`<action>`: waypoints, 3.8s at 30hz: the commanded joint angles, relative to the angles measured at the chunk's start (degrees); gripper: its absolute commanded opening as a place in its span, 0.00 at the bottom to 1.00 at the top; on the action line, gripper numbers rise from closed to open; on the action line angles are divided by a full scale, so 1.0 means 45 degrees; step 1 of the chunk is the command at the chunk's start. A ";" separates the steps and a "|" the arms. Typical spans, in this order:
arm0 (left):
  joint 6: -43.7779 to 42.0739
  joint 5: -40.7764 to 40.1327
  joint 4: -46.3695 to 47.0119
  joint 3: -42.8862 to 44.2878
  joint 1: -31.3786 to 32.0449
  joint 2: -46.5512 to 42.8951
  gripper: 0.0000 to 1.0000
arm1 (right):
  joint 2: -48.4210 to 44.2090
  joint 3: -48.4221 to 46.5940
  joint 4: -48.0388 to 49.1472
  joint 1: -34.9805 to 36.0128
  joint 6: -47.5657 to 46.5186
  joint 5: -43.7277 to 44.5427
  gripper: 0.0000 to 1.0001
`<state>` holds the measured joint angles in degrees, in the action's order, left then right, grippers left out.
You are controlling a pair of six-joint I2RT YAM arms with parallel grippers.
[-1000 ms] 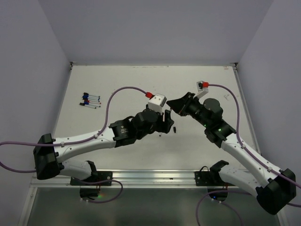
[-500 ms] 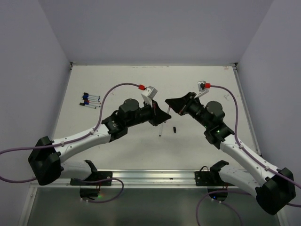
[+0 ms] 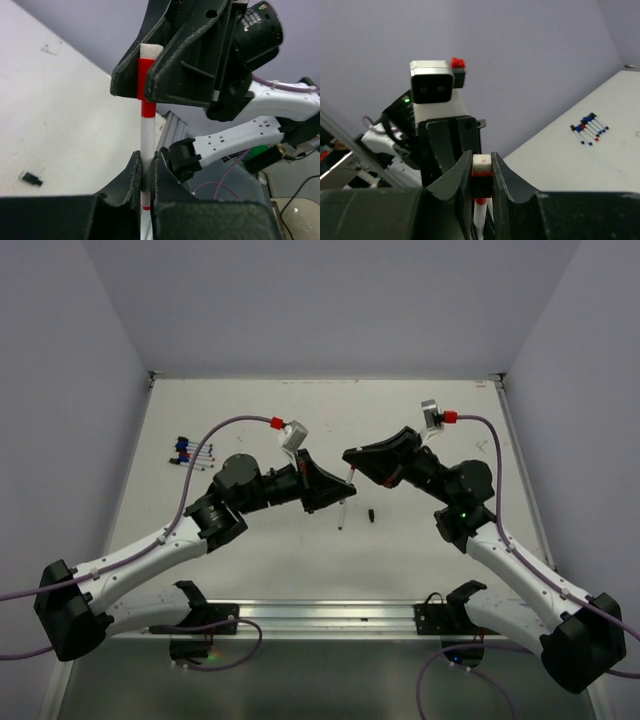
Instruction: Open the pen caps
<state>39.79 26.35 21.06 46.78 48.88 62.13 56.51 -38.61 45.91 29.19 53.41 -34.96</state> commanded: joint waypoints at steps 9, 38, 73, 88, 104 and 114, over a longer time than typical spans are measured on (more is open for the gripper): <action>0.3280 -1.8465 -1.4320 0.5689 0.3880 0.2883 0.00 | 0.0369 -0.4034 -1.2462 0.1949 -0.5206 1.1859 0.00; -0.1170 -1.1556 -0.9749 0.2855 0.2498 0.1258 0.00 | 0.1971 -0.3800 -1.3007 -0.0315 -0.4422 0.6612 0.00; -0.1225 -0.9098 -0.5930 0.1809 0.1246 0.8145 0.00 | 0.6406 -0.2025 -1.5730 0.0056 -0.6615 0.9586 0.02; -0.0308 -0.9000 -0.6749 0.2924 0.0720 0.9494 0.10 | 0.6875 -0.1889 -1.5124 0.0232 -0.6497 0.9937 0.15; 0.0122 -0.9214 -0.7004 0.2397 0.0661 0.9534 0.34 | 0.7227 -0.2240 -1.5085 0.0232 -0.6614 0.9820 0.31; 0.0259 -0.9721 -0.6867 0.1753 0.0583 0.9145 0.36 | 0.7129 -0.2338 -1.5027 0.0232 -0.6614 0.9507 0.32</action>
<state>39.97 -14.83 -6.39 57.67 52.18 103.55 88.88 -47.35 -23.00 30.09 24.34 7.94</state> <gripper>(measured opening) 0.351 0.314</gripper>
